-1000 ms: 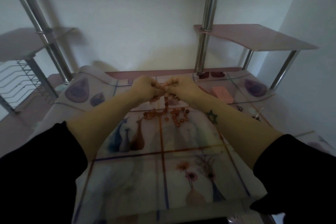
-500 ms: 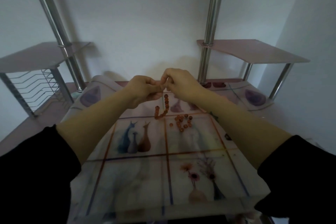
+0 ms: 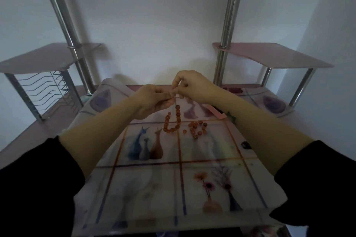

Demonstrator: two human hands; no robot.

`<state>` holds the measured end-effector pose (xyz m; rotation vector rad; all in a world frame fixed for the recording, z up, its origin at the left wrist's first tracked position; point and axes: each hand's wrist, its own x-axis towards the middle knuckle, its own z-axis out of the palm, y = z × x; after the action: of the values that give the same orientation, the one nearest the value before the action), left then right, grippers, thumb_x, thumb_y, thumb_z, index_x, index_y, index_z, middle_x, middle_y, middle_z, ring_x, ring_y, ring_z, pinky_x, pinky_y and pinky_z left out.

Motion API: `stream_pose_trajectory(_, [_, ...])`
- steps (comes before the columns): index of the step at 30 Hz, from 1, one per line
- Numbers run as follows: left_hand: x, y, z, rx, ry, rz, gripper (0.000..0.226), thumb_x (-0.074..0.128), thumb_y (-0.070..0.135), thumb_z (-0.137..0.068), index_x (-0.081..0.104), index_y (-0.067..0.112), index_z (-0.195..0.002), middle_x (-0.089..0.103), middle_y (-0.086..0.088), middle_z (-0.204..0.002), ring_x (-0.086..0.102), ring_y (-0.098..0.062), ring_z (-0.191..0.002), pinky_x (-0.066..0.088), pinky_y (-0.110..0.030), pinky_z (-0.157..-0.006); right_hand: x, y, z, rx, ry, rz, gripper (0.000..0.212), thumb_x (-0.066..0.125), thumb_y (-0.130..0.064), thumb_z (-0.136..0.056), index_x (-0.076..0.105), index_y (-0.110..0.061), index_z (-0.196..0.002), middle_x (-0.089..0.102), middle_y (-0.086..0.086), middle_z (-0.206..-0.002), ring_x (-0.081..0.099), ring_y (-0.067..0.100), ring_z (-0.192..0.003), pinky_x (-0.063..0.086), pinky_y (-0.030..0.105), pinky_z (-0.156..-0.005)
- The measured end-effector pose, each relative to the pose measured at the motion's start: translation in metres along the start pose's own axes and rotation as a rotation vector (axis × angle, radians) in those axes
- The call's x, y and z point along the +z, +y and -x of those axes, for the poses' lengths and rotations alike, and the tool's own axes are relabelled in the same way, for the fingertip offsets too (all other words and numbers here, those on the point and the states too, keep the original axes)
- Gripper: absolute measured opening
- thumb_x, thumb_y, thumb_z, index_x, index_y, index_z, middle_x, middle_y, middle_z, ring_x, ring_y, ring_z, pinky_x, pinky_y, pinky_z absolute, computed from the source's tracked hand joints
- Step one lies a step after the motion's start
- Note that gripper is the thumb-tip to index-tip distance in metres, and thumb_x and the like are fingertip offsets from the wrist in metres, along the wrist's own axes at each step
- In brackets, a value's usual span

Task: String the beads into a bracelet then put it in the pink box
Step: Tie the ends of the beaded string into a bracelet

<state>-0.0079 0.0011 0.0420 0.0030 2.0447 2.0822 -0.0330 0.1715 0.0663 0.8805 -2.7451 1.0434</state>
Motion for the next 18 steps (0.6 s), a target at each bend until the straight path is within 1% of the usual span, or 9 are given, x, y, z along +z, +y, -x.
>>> stream_pose_trajectory(2, [-0.001, -0.001, -0.002, 0.055, 0.083, -0.059, 0.010, 0.063, 0.012, -0.091, 0.068, 0.005, -0.096, 0.070, -0.004, -0.073, 0.062, -0.007, -0.056, 0.051, -0.016, -0.053, 0.001, 0.003, 0.000, 0.107, -0.011, -0.094, 0.002, 0.065, -0.012, -0.089, 0.065, -0.012, -0.087, 0.066, 0.003, -0.065, 0.056, 0.002, -0.043, 0.045, 0.018, -0.043])
stream_pose_trajectory(4, [-0.001, -0.002, -0.004, 0.117, 0.144, -0.077, 0.008, 0.065, 0.015, -0.090, 0.067, 0.010, -0.096, 0.072, -0.001, -0.073, 0.061, -0.006, -0.057, 0.049, -0.016, -0.050, 0.004, 0.007, 0.002, 0.239, -0.036, -0.280, 0.003, 0.066, -0.007, -0.088, 0.068, -0.006, -0.089, 0.066, 0.005, -0.061, 0.056, 0.009, -0.046, 0.047, 0.020, -0.044])
stream_pose_trajectory(7, [0.000, -0.003, -0.007, 0.176, 0.173, -0.111, 0.005, 0.069, 0.021, -0.087, 0.068, 0.019, -0.091, 0.073, 0.007, -0.070, 0.064, -0.001, -0.061, 0.046, -0.015, -0.050, 0.011, 0.009, 0.003, 0.381, -0.122, -0.571, 0.009, 0.065, -0.002, -0.088, 0.070, -0.004, -0.094, 0.063, 0.005, -0.058, 0.052, 0.010, -0.045, 0.046, 0.022, -0.046])
stream_pose_trajectory(9, [0.003, -0.003, -0.009, 0.230, 0.186, -0.181, 0.003, 0.071, 0.023, -0.085, 0.069, 0.022, -0.086, 0.072, 0.010, -0.069, 0.063, 0.002, -0.059, 0.044, -0.014, -0.049, 0.018, 0.008, 0.002, 0.429, -0.165, -0.682, 0.014, 0.064, 0.000, -0.088, 0.069, 0.000, -0.100, 0.062, 0.005, -0.056, 0.051, 0.010, -0.044, 0.046, 0.022, -0.046])
stream_pose_trajectory(10, [0.005, -0.003, -0.011, 0.259, 0.192, -0.202, 0.002, 0.072, 0.022, -0.084, 0.070, 0.022, -0.085, 0.072, 0.011, -0.067, 0.061, 0.003, -0.057, 0.043, -0.014, -0.047, 0.021, 0.007, 0.002, 0.441, -0.171, -0.704, 0.015, 0.064, 0.000, -0.087, 0.068, 0.003, -0.102, 0.061, 0.005, -0.056, 0.050, 0.009, -0.044, 0.046, 0.021, -0.046])
stream_pose_trajectory(12, [0.008, -0.004, -0.012, 0.303, 0.198, -0.207, 0.003, 0.072, 0.020, -0.084, 0.070, 0.021, -0.083, 0.071, 0.011, -0.065, 0.058, 0.004, -0.053, 0.042, -0.013, -0.044, 0.026, 0.007, 0.002, 0.447, -0.155, -0.715, 0.012, 0.066, -0.001, -0.086, 0.069, 0.004, -0.097, 0.062, 0.005, -0.056, 0.050, 0.009, -0.043, 0.046, 0.020, -0.045])
stream_pose_trajectory(15, [0.005, -0.004, -0.012, 0.327, 0.223, -0.209, 0.004, 0.067, 0.020, -0.089, 0.070, 0.020, -0.092, 0.073, 0.006, -0.076, 0.056, 0.000, -0.052, 0.044, -0.015, -0.046, 0.026, 0.009, 0.000, 0.452, -0.113, -0.696, 0.003, 0.072, -0.004, -0.082, 0.073, -0.001, -0.083, 0.063, 0.005, -0.056, 0.051, 0.009, -0.043, 0.047, 0.021, -0.045])
stream_pose_trajectory(17, [0.000, -0.006, -0.012, 0.261, 0.218, -0.173, 0.012, 0.059, 0.014, -0.094, 0.067, 0.016, -0.104, 0.073, 0.000, -0.084, 0.057, -0.006, -0.053, 0.044, -0.018, -0.047, 0.023, 0.015, -0.001, 0.454, -0.092, -0.684, 0.005, 0.075, -0.006, -0.080, 0.073, -0.002, -0.079, 0.064, 0.006, -0.057, 0.051, 0.010, -0.044, 0.047, 0.022, -0.045])
stream_pose_trajectory(18, [-0.002, -0.008, -0.011, 0.205, 0.191, -0.161, 0.016, 0.057, 0.008, -0.094, 0.065, 0.014, -0.107, 0.073, -0.002, -0.082, 0.058, -0.007, -0.053, 0.045, -0.019, -0.047, 0.022, 0.018, -0.002, 0.452, -0.085, -0.687, 0.006, 0.075, -0.007, -0.081, 0.073, -0.001, -0.080, 0.063, 0.006, -0.058, 0.051, 0.010, -0.044, 0.046, 0.022, -0.045])
